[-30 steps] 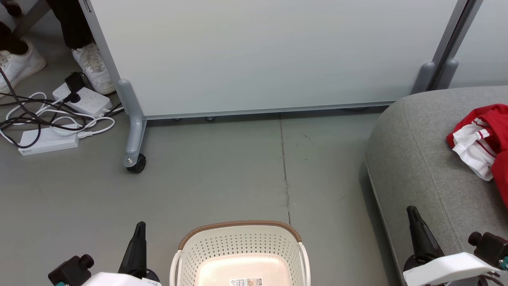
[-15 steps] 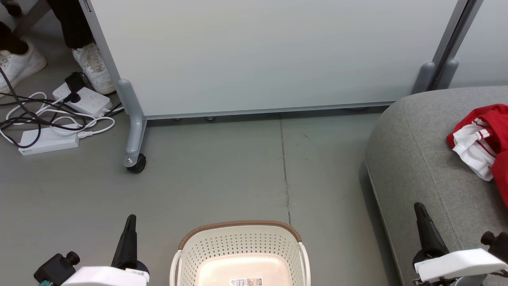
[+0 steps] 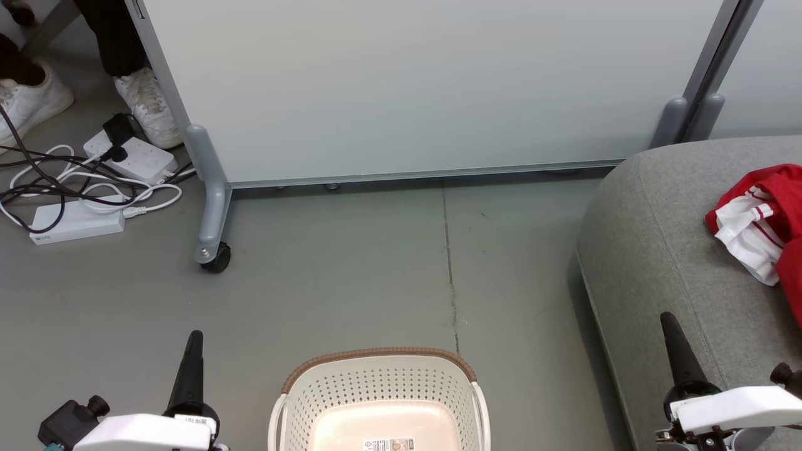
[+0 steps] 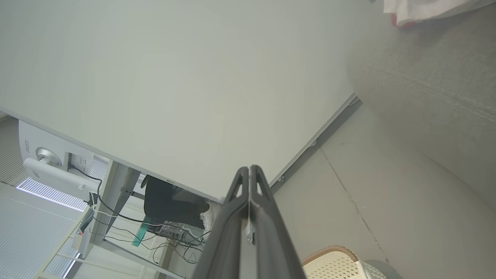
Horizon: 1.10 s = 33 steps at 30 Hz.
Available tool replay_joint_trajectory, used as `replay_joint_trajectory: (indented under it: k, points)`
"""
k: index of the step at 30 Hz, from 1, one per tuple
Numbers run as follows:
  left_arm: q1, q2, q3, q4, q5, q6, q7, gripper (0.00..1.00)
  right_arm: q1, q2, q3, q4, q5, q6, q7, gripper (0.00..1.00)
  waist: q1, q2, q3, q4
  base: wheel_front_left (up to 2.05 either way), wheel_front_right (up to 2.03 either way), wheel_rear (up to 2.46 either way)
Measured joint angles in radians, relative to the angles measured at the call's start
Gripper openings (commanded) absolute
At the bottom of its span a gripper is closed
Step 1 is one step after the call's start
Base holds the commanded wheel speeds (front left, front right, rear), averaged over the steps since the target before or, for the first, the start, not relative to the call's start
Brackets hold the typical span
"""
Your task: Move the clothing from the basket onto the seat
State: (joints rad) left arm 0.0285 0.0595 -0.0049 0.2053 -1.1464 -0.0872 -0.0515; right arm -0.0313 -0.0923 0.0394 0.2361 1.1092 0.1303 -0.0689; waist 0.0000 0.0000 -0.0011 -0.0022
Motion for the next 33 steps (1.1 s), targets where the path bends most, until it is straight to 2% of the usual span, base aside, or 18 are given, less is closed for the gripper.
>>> replay_joint_trajectory:
  k: [33]
  points:
    - [-0.023,0.007,0.057,-0.040,-0.287,-0.009,0.078,0.00,-0.020,-0.012,-0.026,-0.022,0.335,-0.001,0.069,0.00,0.0000,0.0000,0.000,0.001,0.00,0.00,0.00]
